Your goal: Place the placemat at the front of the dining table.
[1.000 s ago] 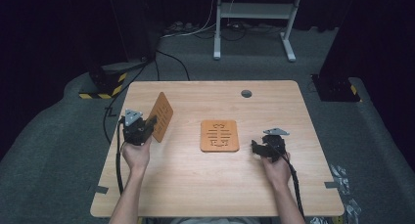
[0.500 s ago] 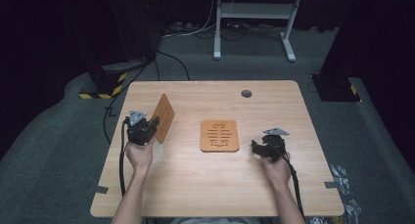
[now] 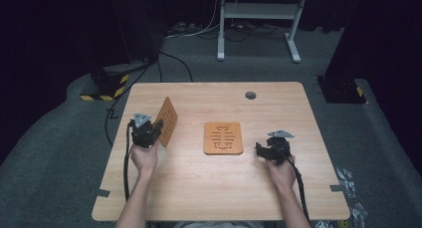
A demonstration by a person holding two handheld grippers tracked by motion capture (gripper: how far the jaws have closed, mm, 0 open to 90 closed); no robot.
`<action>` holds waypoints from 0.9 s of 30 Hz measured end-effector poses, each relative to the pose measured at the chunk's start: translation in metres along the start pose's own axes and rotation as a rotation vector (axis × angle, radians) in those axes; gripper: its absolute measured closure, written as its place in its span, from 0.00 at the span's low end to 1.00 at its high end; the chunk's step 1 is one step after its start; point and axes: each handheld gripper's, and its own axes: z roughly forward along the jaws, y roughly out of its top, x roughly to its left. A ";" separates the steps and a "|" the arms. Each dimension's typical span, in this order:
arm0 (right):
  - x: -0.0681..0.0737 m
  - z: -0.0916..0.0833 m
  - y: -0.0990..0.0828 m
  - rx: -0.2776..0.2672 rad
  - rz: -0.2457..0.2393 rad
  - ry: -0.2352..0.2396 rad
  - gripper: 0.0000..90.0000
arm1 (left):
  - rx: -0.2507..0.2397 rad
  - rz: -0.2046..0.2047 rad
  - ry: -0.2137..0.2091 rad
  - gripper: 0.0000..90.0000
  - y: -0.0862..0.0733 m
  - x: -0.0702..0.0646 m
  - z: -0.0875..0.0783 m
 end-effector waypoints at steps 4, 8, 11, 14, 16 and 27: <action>0.000 0.000 0.000 0.000 0.000 0.000 0.29 | 0.001 0.003 0.003 0.96 0.000 0.000 0.000; 0.000 0.000 0.000 0.000 0.000 0.000 0.29 | 0.002 0.009 0.006 0.95 0.000 0.000 0.000; 0.000 0.000 0.000 0.000 0.000 0.000 0.29 | 0.001 0.012 0.008 0.95 -0.001 0.000 0.000; 0.000 0.000 0.000 -0.001 0.000 0.000 0.29 | -0.011 0.011 0.019 0.93 0.001 0.001 -0.002; 0.000 0.000 0.000 -0.001 0.000 0.000 0.29 | -0.015 0.018 0.021 0.92 0.001 0.002 -0.003; 0.000 0.000 0.000 -0.001 0.000 0.000 0.29 | -0.009 0.046 0.082 0.86 -0.001 0.008 -0.005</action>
